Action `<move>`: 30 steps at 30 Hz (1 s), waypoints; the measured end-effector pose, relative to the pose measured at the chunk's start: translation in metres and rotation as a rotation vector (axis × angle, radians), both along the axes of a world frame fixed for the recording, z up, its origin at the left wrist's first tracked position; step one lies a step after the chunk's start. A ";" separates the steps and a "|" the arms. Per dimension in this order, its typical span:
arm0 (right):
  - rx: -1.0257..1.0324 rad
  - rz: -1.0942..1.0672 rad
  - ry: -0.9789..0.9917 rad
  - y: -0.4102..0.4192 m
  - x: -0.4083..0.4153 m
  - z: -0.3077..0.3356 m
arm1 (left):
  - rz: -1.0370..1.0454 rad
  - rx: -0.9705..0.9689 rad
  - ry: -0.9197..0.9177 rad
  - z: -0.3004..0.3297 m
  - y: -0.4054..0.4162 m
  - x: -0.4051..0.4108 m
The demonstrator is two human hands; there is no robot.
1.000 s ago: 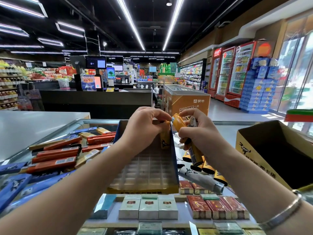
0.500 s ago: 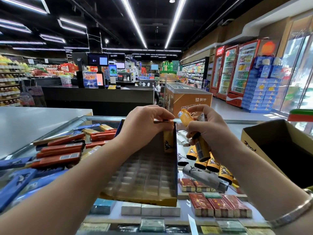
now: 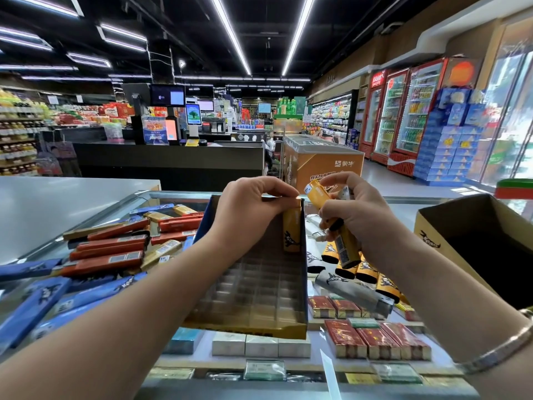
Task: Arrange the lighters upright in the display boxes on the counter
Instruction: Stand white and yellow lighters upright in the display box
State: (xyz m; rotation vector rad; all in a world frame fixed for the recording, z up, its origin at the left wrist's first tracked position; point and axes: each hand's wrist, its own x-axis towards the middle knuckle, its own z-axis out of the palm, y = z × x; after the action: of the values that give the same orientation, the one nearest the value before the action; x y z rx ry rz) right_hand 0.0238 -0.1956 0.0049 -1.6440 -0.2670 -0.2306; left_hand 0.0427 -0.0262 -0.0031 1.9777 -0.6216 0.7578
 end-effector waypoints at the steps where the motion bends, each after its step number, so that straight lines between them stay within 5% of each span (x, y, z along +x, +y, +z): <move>1: -0.001 0.001 0.000 0.000 0.000 0.000 | -0.009 -0.021 0.016 0.000 0.000 0.000; 18: 0.004 0.016 -0.001 -0.001 -0.001 -0.001 | 0.114 0.391 -0.258 0.005 0.010 -0.006; 30: -0.019 0.014 -0.003 0.001 -0.001 -0.001 | 0.061 0.285 -0.150 0.000 0.002 -0.011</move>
State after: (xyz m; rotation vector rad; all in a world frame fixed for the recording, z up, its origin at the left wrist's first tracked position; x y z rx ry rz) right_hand 0.0227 -0.1948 0.0036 -1.6602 -0.2835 -0.2211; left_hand 0.0317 -0.0242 -0.0034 2.2211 -0.7984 0.9019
